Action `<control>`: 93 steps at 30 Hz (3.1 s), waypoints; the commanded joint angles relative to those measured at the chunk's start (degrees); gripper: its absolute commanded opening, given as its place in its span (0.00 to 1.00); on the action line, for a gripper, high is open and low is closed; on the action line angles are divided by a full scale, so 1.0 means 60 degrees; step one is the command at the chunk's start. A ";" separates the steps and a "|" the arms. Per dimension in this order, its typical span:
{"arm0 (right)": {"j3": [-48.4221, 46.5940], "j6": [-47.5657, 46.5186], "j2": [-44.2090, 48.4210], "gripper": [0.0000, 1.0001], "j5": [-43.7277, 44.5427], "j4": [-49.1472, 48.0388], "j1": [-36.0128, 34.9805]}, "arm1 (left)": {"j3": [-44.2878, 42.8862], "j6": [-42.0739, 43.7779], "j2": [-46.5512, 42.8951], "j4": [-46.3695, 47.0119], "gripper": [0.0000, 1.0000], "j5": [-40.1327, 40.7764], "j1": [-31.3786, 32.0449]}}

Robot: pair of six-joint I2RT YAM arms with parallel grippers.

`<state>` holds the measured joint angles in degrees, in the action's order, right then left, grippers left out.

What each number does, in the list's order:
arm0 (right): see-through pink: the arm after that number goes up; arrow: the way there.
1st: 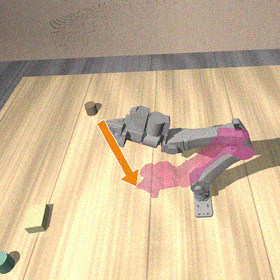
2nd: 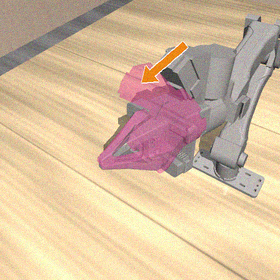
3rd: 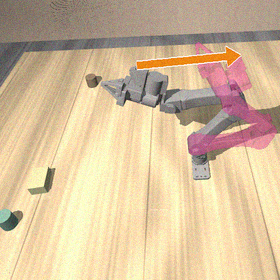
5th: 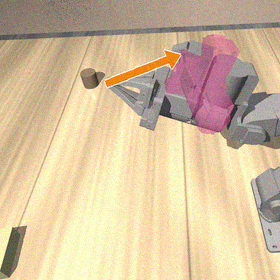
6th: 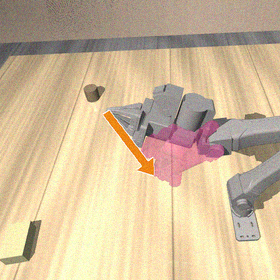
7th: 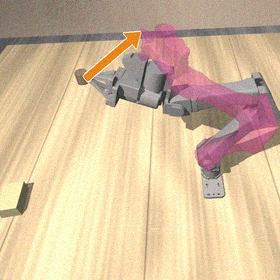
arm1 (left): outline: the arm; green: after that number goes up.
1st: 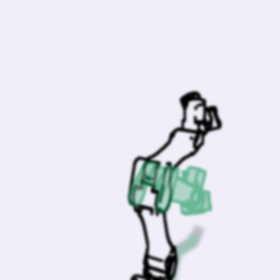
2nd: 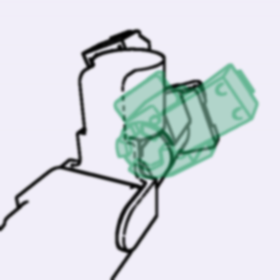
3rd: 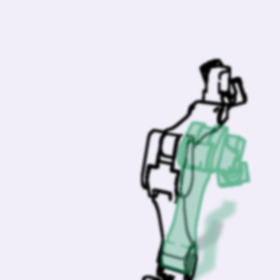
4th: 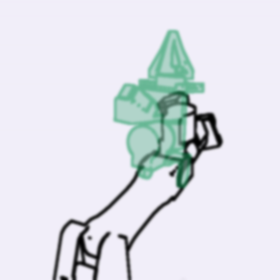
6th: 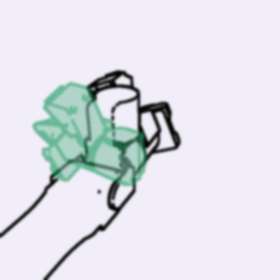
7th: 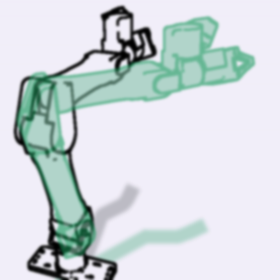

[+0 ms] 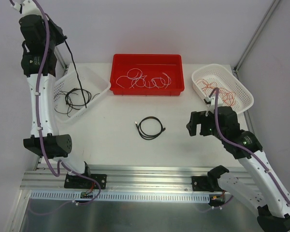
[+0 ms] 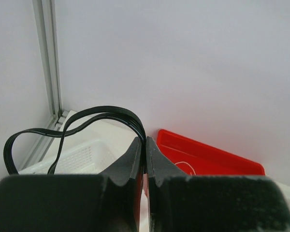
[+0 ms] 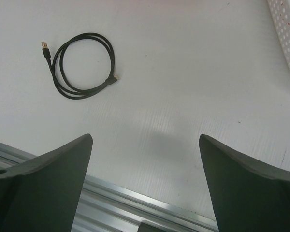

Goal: Untangle the cables

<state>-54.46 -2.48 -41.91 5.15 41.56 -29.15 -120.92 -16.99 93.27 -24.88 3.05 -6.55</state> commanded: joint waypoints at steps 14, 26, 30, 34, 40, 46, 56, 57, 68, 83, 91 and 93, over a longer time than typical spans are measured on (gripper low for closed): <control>0.0096 -0.0260 -0.0618 0.97 -0.0653 -0.0965 -0.0050 | 0.0127 -0.0039 -0.0048 0.0836 0.00 -0.0201 -0.0447; 0.0184 -0.0217 -0.0501 0.97 -0.1253 -0.0994 -0.0050 | 0.6001 -0.0595 -0.0121 0.3341 0.00 -0.0098 -0.0432; 0.0228 -0.0158 -0.0398 0.97 -0.1356 -0.0921 -0.0035 | 0.6983 -0.0917 0.0186 0.3400 0.00 -0.0113 -0.0447; 0.0258 -0.0143 -0.0222 0.97 -0.1385 -0.0789 -0.0049 | 0.7424 -0.1035 0.0260 0.3371 0.16 0.0166 -0.0476; 0.0272 -0.0099 0.0158 0.97 -0.1312 -0.0555 -0.0035 | 0.7819 -0.1298 -0.0427 0.3078 0.57 0.0049 -0.0564; 0.0272 0.0032 0.0553 0.97 -0.1297 -0.0365 -0.0035 | 0.8419 -0.1489 -0.1760 0.2756 0.89 -0.0463 -0.0535; 0.0374 0.0267 0.1125 0.97 -0.1254 -0.0101 -0.0035 | 1.0249 -0.1812 -0.4336 0.1965 0.97 -0.1679 0.0093; 0.0389 0.0325 0.1227 0.97 -0.1239 -0.0086 -0.0035 | 1.0382 -0.1811 -0.4514 0.1907 0.96 -0.1695 0.0341; 0.0463 0.0370 0.1301 0.97 -0.1254 -0.0101 -0.0035 | 1.1584 -0.3041 -0.4138 0.1525 0.91 -0.0934 0.5043; 0.0522 0.0240 0.1345 0.97 -0.0991 0.0382 -0.0049 | 1.0194 -0.4770 -0.0005 0.0808 0.74 0.1057 0.8019; 0.0682 -0.0172 0.1667 0.97 -0.0624 0.0690 -0.0050 | 0.9491 -0.4931 0.1532 0.0632 0.64 0.1601 0.8371; 0.0712 -0.0216 0.1697 0.97 -0.0580 0.0734 -0.0035 | 0.9402 -0.4961 0.1724 0.0559 0.62 0.1630 0.8400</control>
<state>-50.70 -2.24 -32.47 -0.01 45.10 -29.19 -62.72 -44.91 101.91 -20.27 10.09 43.22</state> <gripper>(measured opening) 0.969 0.627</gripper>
